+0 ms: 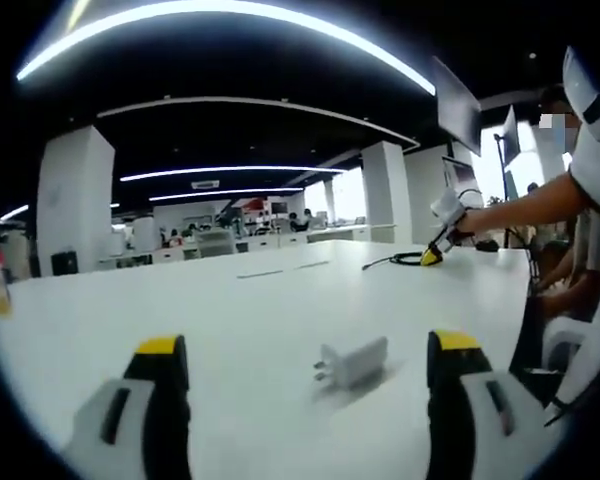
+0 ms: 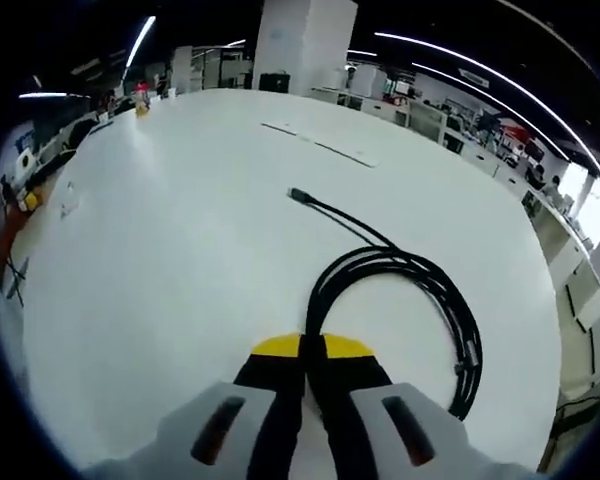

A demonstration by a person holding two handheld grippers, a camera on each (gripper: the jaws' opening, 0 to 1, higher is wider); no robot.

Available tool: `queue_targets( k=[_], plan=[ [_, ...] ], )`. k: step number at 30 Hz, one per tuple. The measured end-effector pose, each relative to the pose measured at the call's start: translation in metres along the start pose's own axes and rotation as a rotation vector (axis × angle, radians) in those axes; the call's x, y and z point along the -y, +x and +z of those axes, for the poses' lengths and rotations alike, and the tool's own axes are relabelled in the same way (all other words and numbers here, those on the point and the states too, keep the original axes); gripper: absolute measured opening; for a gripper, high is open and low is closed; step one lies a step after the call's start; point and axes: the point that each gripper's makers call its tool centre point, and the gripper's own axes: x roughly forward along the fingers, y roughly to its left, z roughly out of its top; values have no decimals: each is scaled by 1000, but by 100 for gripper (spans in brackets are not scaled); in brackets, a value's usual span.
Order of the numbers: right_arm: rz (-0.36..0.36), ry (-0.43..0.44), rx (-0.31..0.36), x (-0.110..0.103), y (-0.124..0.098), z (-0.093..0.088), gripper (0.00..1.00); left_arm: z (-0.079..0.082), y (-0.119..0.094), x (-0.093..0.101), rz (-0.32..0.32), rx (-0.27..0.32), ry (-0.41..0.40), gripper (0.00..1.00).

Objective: Plug the desk Type‑C cable into the charger adapter.

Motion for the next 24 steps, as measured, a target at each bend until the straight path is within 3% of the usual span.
queue_targets(
  k=[24],
  plan=[
    [52,31,35,-18,-8,-5,3,4,5,4,-15,0,14,100]
  ],
)
